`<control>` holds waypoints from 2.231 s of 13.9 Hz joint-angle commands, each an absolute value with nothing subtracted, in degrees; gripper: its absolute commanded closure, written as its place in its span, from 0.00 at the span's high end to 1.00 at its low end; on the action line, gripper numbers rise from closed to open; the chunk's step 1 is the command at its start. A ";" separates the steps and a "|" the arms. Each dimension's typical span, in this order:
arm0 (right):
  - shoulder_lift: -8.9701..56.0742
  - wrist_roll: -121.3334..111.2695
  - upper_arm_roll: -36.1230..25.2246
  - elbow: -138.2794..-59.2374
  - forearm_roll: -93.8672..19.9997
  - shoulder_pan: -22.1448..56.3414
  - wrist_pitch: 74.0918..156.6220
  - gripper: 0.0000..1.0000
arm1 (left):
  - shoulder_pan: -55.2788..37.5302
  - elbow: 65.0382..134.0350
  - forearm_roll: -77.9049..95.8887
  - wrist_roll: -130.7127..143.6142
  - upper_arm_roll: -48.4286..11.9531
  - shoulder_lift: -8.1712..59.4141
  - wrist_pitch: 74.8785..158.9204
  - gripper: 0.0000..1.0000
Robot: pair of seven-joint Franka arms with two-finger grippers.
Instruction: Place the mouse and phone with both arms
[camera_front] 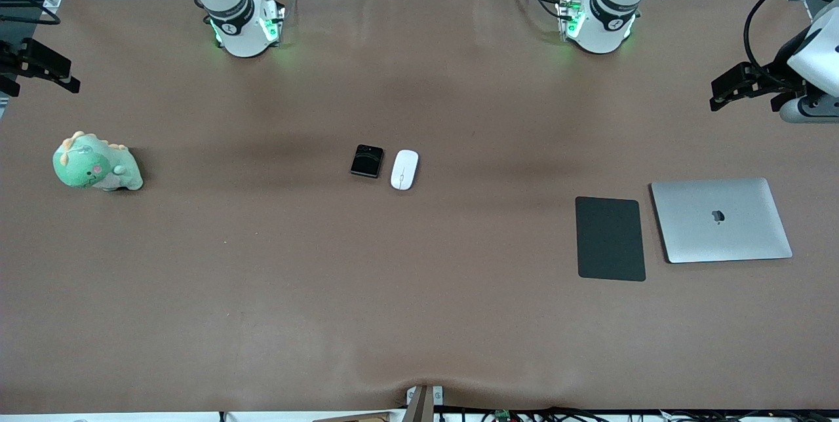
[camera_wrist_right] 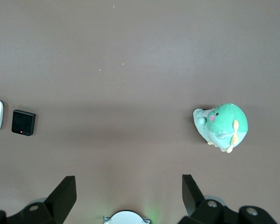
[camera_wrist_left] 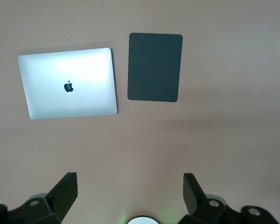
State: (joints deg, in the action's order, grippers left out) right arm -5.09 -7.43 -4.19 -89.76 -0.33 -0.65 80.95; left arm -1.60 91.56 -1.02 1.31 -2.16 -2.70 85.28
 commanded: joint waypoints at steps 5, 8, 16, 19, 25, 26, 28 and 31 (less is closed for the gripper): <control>-5.63 -7.91 -3.60 -90.35 -0.18 -1.41 81.12 1.00 | -1.32 91.58 -0.70 1.23 -2.29 -3.87 82.53 1.00; -5.63 -7.91 -3.60 -90.35 -0.18 -1.32 81.21 1.00 | -1.67 91.41 -0.62 1.32 -2.29 -3.87 82.53 1.00; -5.63 -7.91 -3.52 -90.18 -0.18 -0.88 81.56 1.00 | -3.43 88.69 -0.44 2.37 -7.02 -3.96 81.74 1.00; -4.23 -7.65 -3.43 -89.21 -0.44 -0.70 81.48 1.00 | -3.43 88.68 -0.35 2.37 -9.05 -4.04 81.65 1.00; -2.46 -7.65 -3.51 -88.33 -1.14 -1.14 81.21 1.00 | -3.87 88.86 2.64 2.46 -10.97 -3.16 80.08 1.00; -2.46 -7.65 -3.52 -88.33 -1.06 -1.14 81.56 1.00 | -3.61 88.86 2.64 2.90 -12.73 -3.16 79.55 1.00; -1.15 -7.38 -3.69 -88.33 -1.05 -1.58 81.83 1.00 | -4.21 89.47 2.72 5.52 -15.45 -2.38 79.02 1.00; 0.44 -7.21 -3.60 -88.42 -1.32 -2.46 82.35 1.00 | -4.66 88.51 5.34 14.30 -21.60 -0.44 79.54 1.00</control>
State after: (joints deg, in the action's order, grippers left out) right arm -1.00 -7.36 -4.18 -89.57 -0.51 -1.06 82.41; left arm -4.54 89.47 2.61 9.71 -18.81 -1.50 79.81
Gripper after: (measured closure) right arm 0.000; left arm 0.000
